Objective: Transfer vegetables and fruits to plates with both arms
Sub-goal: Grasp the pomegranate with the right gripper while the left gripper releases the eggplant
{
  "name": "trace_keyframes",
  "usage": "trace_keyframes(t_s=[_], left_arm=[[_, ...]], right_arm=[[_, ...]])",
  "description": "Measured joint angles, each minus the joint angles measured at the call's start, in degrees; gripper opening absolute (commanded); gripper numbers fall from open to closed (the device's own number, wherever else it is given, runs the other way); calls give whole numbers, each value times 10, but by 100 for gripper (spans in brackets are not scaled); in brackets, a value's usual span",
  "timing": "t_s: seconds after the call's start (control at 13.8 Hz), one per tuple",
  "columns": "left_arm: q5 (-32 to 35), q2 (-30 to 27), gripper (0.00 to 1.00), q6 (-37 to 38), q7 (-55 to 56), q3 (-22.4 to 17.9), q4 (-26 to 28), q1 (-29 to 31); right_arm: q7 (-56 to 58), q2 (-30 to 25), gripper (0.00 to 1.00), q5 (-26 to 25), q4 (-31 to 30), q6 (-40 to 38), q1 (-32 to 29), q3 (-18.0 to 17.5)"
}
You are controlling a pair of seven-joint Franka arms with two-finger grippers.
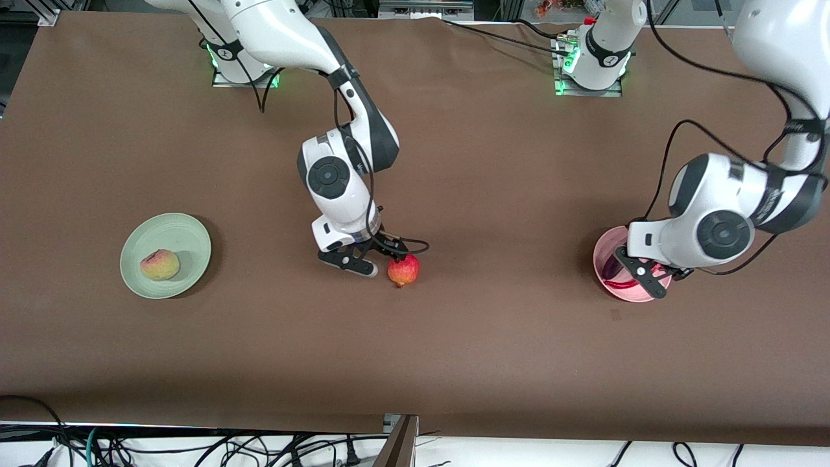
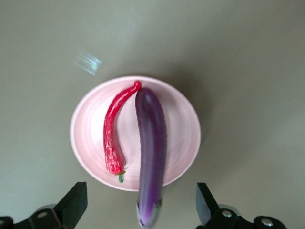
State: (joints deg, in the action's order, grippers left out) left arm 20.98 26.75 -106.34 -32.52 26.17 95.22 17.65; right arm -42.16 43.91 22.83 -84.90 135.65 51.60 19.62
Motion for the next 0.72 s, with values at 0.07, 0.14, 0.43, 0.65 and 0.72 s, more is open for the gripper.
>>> trace_keyframes(t_s=[0.07,0.14,0.43,0.65,0.72], left_arm=[[-14,-27,100,11,18,1,-4,0],[-27,-54,100,21,37,1,-7,1],[-79,-137,100,119,125,0,-61,5],[-82,-147,100,190,219,-1,-149,5],[-86,-145,100,193,247,-3,-158,5]], right_arm=[[-1,6,100,0,0,12,5,-2],[-4,11,100,0,0,25,8,-7],[-8,30,100,0,-1,75,11,-27],[-9,37,100,0,-1,93,12,-30],[-9,38,100,0,-1,101,12,-30]])
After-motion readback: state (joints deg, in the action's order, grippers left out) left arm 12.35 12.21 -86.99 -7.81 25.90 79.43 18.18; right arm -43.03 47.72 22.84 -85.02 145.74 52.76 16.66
